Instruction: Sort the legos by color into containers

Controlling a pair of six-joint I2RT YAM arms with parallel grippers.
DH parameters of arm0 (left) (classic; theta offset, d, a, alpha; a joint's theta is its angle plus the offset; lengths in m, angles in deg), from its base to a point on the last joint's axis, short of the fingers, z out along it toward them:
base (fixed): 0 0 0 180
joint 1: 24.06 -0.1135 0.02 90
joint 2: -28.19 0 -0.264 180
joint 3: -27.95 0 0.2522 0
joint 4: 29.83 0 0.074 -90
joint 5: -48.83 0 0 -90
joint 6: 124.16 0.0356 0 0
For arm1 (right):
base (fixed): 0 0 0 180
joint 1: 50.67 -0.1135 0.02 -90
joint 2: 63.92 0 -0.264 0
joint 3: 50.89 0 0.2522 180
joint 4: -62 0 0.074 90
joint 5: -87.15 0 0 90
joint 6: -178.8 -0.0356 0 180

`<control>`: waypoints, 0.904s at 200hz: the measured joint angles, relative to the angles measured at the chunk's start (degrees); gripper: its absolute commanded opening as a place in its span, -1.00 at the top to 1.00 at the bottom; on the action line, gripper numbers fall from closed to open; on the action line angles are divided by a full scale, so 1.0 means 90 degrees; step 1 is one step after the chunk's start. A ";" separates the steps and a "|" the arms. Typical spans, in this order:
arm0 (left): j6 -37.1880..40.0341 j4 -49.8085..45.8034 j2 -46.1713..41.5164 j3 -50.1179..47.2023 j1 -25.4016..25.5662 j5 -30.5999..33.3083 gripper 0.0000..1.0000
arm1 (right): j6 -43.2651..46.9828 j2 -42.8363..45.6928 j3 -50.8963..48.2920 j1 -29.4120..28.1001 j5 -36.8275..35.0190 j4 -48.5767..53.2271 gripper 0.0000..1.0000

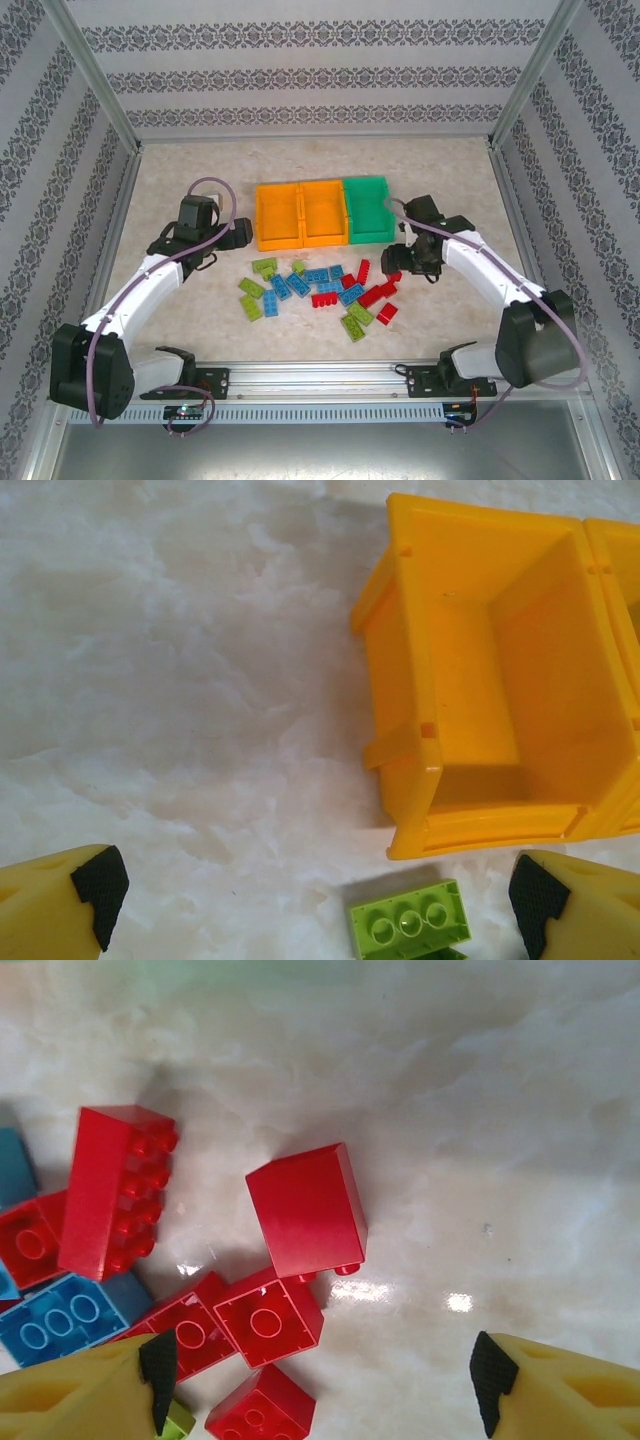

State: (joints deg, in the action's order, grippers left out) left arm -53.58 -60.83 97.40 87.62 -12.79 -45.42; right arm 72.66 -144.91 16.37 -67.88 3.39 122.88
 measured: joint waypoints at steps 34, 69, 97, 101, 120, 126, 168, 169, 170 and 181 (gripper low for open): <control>-0.0017 -0.0002 0.0197 0.0068 0.0000 -0.0138 -0.99 | 0.0163 -0.0678 0.0197 -0.0109 -0.0051 -0.0002 -0.43; -0.0046 -0.0002 0.0209 0.0070 0.0000 -0.0180 -0.99 | 0.0238 -0.1107 0.0440 -0.0117 -0.0160 -0.0075 -0.25; -0.0053 -0.0002 0.0209 0.0070 0.0000 -0.0175 -0.99 | 0.0330 -0.1462 0.0602 -0.0117 -0.0245 -0.0141 -0.01; -0.0061 -0.0002 0.0209 0.0070 0.0000 -0.0172 -0.99 | 0.0347 -0.1520 0.0619 -0.0119 -0.0265 -0.0141 0.01; -0.0066 -0.0007 0.0211 0.0080 0.0000 -0.0172 -0.99 | 0.0391 -0.1661 0.0634 -0.0117 -0.0321 -0.0136 0.13; -0.0066 -0.0010 0.0211 0.0095 0.0000 -0.0172 -0.99 | 0.0391 -0.1661 0.0634 -0.0117 -0.0333 -0.0138 0.17; -0.0068 -0.0027 0.0311 0.0347 0.0036 -0.0165 -0.99 | 0.0374 -0.1392 0.0663 -0.0117 -0.0413 -0.0131 0.39; -0.0068 -0.0029 0.0313 0.0352 0.0039 -0.0163 -0.99 | 0.0372 -0.1384 0.0665 -0.0117 -0.0410 -0.0129 0.40; -0.0068 -0.0032 0.0321 0.0364 0.0044 -0.0158 -0.99 | 0.0367 -0.1370 0.0675 -0.0117 -0.0408 -0.0124 0.40; -0.0066 -0.0046 0.0359 0.0452 0.0138 -0.0138 -0.99 | 0.0308 -0.1188 0.0792 -0.0112 -0.0403 -0.0104 0.40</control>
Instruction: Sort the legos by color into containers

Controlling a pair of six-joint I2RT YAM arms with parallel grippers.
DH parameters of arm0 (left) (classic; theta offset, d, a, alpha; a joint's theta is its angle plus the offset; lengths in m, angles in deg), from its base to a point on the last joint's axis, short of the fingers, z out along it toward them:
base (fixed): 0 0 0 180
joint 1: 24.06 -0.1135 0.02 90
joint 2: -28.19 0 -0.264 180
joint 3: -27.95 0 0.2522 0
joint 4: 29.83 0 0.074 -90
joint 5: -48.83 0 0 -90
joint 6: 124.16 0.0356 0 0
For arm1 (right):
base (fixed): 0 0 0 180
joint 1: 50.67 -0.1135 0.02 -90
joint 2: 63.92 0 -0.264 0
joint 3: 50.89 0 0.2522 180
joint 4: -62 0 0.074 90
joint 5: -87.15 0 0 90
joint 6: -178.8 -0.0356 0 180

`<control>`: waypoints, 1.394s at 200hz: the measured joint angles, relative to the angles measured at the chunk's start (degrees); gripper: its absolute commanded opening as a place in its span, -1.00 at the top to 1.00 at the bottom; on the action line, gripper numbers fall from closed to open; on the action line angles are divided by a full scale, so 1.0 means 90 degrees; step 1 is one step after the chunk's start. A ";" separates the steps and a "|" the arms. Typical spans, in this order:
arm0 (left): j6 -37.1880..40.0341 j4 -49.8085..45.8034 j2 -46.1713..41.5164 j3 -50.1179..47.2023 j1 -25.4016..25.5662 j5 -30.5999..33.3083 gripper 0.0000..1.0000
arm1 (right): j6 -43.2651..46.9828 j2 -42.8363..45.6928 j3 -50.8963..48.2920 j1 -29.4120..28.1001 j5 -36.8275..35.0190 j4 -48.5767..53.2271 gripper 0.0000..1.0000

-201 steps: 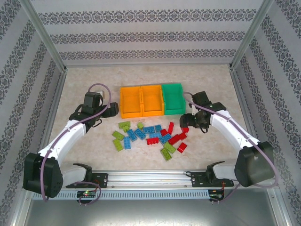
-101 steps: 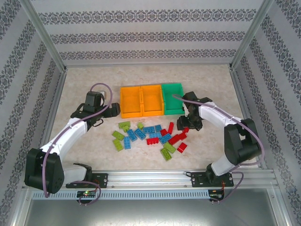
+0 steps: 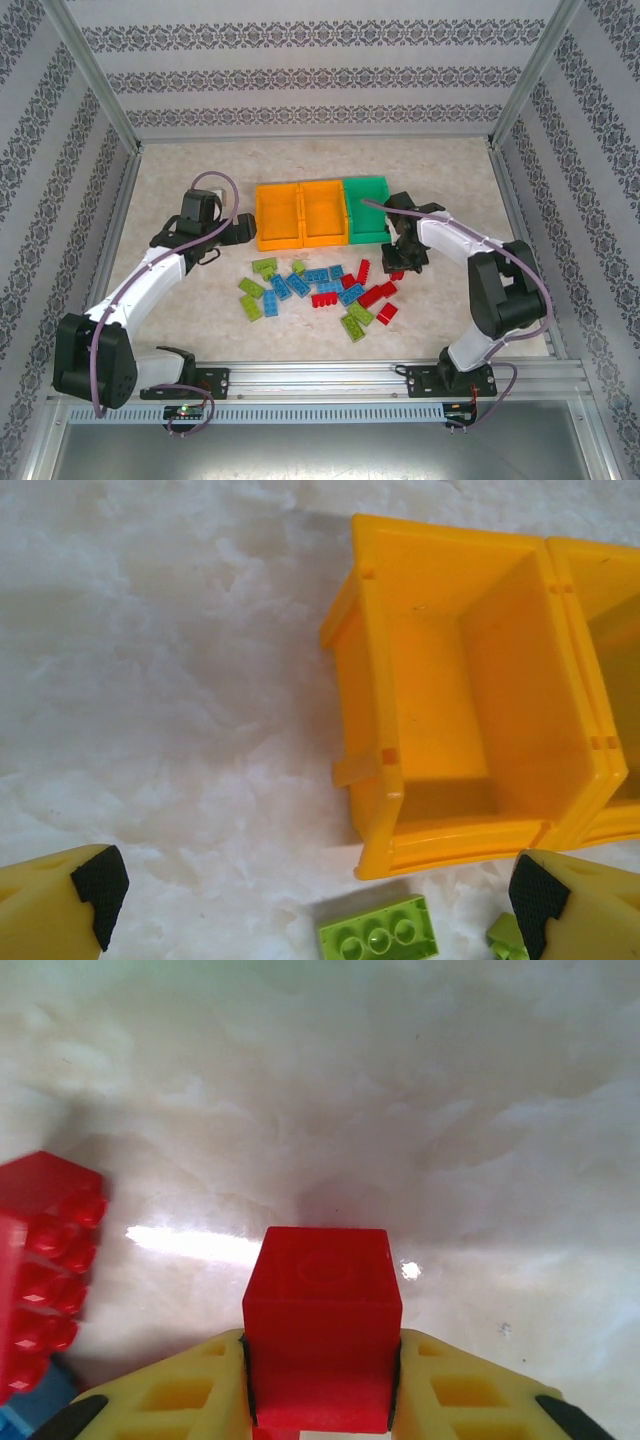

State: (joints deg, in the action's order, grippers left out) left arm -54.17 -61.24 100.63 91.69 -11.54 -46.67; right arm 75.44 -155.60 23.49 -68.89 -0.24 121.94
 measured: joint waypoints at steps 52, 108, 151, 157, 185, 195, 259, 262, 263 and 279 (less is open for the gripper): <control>0.0153 -0.0158 0.0376 0.0644 0.1127 0.0294 -0.99 | -0.0585 0.0471 0.1122 0.0270 0.0500 -0.0447 0.40; 0.0483 -0.0406 0.1309 0.1525 0.2455 0.0372 -0.93 | -0.1336 -0.0767 0.2380 0.0384 0.0843 -0.0780 0.38; 0.0568 -0.0563 0.2385 0.2334 0.3101 -0.0158 -0.74 | -0.1545 -0.1800 0.3058 0.0384 0.0765 -0.0571 0.16; 0.0585 -0.0614 0.2555 0.2482 0.3162 -0.0238 -0.70 | -0.1562 -0.1909 0.3126 0.0384 0.0746 -0.0539 0.14; 0.0653 -0.0850 0.3322 0.3213 0.3427 -0.0614 -0.64 | -0.1666 -0.2127 0.3266 0.0384 0.0661 -0.0427 -0.12; 0.0656 -0.0920 0.3536 0.3424 0.3504 -0.0733 -0.64 | -0.1722 -0.2130 0.3276 0.0384 0.0648 -0.0408 -0.19; 0.0763 -0.1678 0.4609 0.4719 0.4000 -0.1107 -0.56 | -0.1897 -0.1214 0.2727 0.0432 0.0610 -0.0486 -0.42; 0.0770 -0.1712 0.4658 0.4767 0.4027 -0.1122 -0.56 | -0.1914 -0.1090 0.2645 0.0454 0.0590 -0.0493 -0.42; 0.0772 -0.1722 0.4668 0.4777 0.4027 -0.1124 -0.56 | -0.1914 -0.1030 0.2601 0.0466 0.0590 -0.0500 -0.42; 0.0784 -0.1928 0.4855 0.4957 0.4075 -0.1178 -0.55 | -0.2001 -0.0325 0.2096 0.0641 0.0549 -0.0583 -0.43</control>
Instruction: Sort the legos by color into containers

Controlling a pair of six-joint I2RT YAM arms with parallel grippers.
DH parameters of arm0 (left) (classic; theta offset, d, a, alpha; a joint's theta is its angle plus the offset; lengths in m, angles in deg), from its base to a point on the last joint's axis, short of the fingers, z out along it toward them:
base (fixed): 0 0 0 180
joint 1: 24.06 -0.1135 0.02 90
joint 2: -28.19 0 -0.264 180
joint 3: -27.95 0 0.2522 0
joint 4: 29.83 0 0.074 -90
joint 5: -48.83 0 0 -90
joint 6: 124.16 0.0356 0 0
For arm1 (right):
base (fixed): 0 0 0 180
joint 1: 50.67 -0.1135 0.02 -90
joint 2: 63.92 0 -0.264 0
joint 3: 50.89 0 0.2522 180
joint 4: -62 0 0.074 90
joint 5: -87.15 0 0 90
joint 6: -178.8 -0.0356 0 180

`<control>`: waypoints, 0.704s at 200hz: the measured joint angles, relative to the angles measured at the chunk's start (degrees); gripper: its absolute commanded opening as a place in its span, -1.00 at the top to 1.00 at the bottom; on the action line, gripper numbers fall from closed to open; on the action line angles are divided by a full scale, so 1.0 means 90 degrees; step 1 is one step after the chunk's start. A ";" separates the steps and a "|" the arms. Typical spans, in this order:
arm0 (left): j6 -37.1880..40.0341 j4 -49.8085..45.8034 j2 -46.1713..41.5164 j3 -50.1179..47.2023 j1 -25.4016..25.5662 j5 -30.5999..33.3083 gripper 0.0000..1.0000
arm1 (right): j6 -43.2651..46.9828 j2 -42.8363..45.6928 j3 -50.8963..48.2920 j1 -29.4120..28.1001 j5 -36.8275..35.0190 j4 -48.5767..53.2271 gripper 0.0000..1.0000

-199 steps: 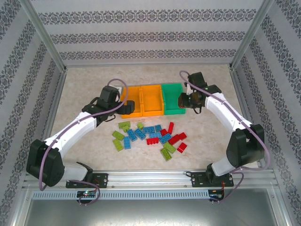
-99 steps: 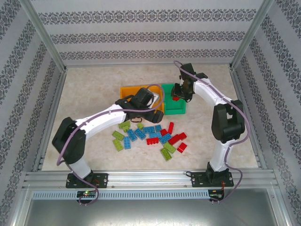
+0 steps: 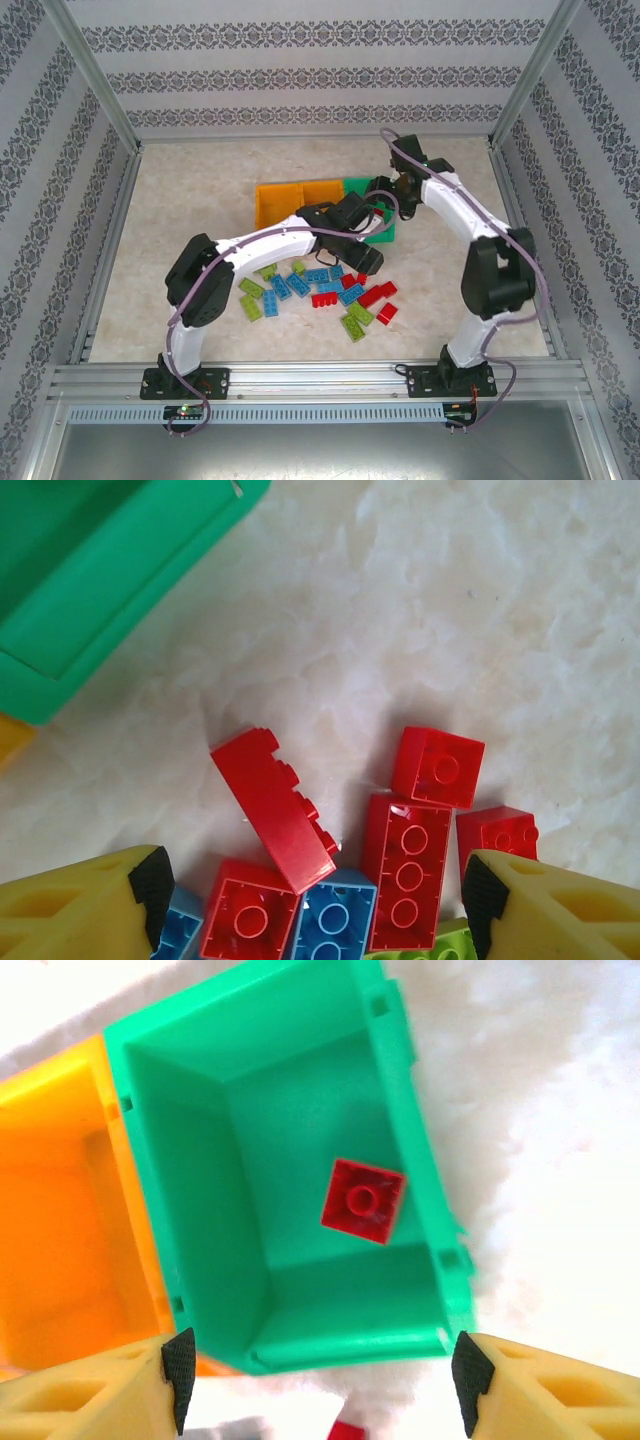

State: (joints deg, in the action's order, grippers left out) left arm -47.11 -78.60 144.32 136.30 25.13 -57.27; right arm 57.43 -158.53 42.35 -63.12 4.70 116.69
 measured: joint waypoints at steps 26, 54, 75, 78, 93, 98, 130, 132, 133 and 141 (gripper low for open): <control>0.0007 -0.0316 0.0284 0.0274 0.0029 -0.0027 -0.52 | -0.0051 0.0913 -0.0857 0.0512 -0.0097 -0.0066 -0.44; 0.0010 -0.0639 0.0678 0.0726 0.0032 -0.0053 -0.44 | -0.0051 0.1506 -0.1770 0.0733 -0.0262 -0.0022 -0.47; 0.0000 -0.0838 0.0988 0.1032 0.0036 -0.0044 -0.35 | -0.0155 0.1911 -0.2346 0.0736 -0.0267 -0.0002 -0.47; -0.0015 -0.0860 0.1020 0.1054 0.0036 -0.0044 -0.33 | -0.0192 0.1991 -0.2436 0.0736 -0.0267 -0.0005 -0.46; -0.0041 -0.0971 0.1166 0.1124 0.0036 -0.0019 -0.30 | -0.0342 0.2334 -0.2776 0.0738 -0.0267 0.0022 -0.46; -0.0053 -0.1008 0.1205 0.1139 0.0036 -0.0015 -0.29 | -0.0391 0.2448 -0.2878 0.0746 -0.0265 0.0027 -0.45; -0.0068 -0.1234 0.1445 0.1290 0.0036 0.0029 -0.23 | -0.0772 0.3111 -0.3446 0.0746 -0.0255 0.0087 -0.42; -0.0068 -0.1246 0.1460 0.1307 0.0036 0.0034 -0.22 | -0.0804 0.3155 -0.3483 0.0746 -0.0253 0.0095 -0.42; -0.0068 -0.1248 0.1467 0.1314 0.0036 0.0034 -0.22 | -0.0818 0.3169 -0.3495 0.0746 -0.0253 0.0097 -0.42; -0.0070 -0.1265 0.1530 0.1394 0.0036 0.0049 -0.19 | -0.0899 0.3320 -0.3628 0.0746 -0.0238 0.0114 -0.41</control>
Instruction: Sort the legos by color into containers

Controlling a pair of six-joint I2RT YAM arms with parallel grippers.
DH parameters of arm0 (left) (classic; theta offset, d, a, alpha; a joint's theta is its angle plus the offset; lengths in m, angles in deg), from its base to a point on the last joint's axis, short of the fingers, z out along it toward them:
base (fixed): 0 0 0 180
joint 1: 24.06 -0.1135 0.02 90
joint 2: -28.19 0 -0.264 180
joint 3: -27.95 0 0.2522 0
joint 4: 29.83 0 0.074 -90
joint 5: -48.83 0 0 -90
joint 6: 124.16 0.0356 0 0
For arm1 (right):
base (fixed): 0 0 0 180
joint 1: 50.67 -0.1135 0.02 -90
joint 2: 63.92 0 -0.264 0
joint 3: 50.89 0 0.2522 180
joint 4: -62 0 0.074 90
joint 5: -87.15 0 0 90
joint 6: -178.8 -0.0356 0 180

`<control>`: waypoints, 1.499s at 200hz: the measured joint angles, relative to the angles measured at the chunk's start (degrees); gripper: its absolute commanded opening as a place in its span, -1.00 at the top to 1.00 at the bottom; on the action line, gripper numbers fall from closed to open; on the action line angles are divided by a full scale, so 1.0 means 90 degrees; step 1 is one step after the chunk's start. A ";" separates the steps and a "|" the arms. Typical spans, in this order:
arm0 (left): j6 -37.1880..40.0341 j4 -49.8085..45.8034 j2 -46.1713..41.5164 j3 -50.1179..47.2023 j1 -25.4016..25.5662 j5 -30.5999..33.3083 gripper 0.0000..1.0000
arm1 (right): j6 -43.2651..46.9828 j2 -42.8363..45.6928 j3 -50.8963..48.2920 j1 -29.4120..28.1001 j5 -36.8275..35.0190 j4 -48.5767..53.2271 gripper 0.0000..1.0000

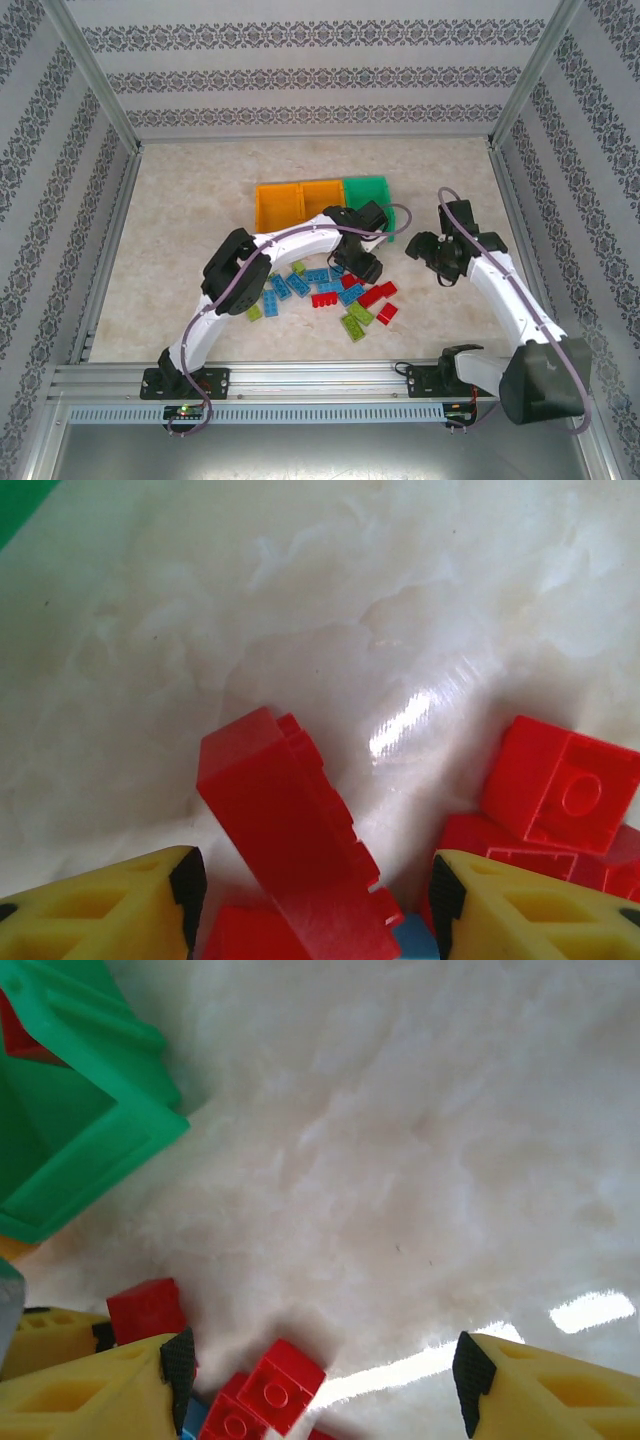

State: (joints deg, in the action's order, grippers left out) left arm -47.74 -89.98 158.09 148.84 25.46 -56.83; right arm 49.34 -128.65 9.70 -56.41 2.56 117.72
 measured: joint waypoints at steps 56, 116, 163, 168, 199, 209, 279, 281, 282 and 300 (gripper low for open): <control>-0.0024 -0.0041 0.0216 0.0267 0.0000 0.0078 0.22 | -0.0483 0.0865 -0.0665 -0.0005 0.0005 0.0262 -0.41; -0.0022 -0.0049 0.0226 0.0355 0.0000 0.0114 0.57 | -0.0610 0.1171 -0.0777 -0.0061 0.0044 0.0597 -0.41; -0.0044 -0.0177 0.0058 0.0959 -0.0095 0.0350 0.57 | -0.0894 0.1260 -0.0777 -0.0831 0.0049 0.0930 -0.41; -0.0046 -0.0187 0.0029 0.1086 -0.0129 0.0362 0.58 | -0.0950 0.1265 -0.0777 -0.0947 0.0044 0.0954 -0.41; -0.0070 -0.0185 -0.0046 0.1991 -0.0585 0.0357 0.55 | -0.1370 0.1319 -0.0920 -0.1620 0.0000 0.0986 -0.40; -0.0100 -0.0197 -0.0032 0.2290 -0.0782 0.0342 0.53 | -0.1520 0.1331 -0.1018 -0.1824 -0.0007 0.0974 -0.40; -0.0668 0.0138 0.0746 0.3145 -0.1627 -0.0136 0.52 | -0.2414 0.0899 -0.1299 -0.2982 -0.0175 0.0345 -0.43; -0.0680 0.0146 0.0775 0.3145 -0.1630 -0.0151 0.52 | -0.2438 0.0879 -0.1299 -0.3009 -0.0177 0.0313 -0.43; -0.0697 0.0153 0.0801 0.3145 -0.1630 -0.0168 0.52 | -0.2441 0.0874 -0.1299 -0.3019 -0.0177 0.0306 -0.43; -0.0872 0.0262 0.1015 0.3145 -0.1630 -0.0296 0.50 | -0.2574 0.0690 -0.1302 -0.3191 -0.0209 0.0061 -0.43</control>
State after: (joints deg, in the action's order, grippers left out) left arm -55.59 -87.62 167.23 177.15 10.79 -59.50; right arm 26.17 -122.45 -2.02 -85.13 0.68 118.26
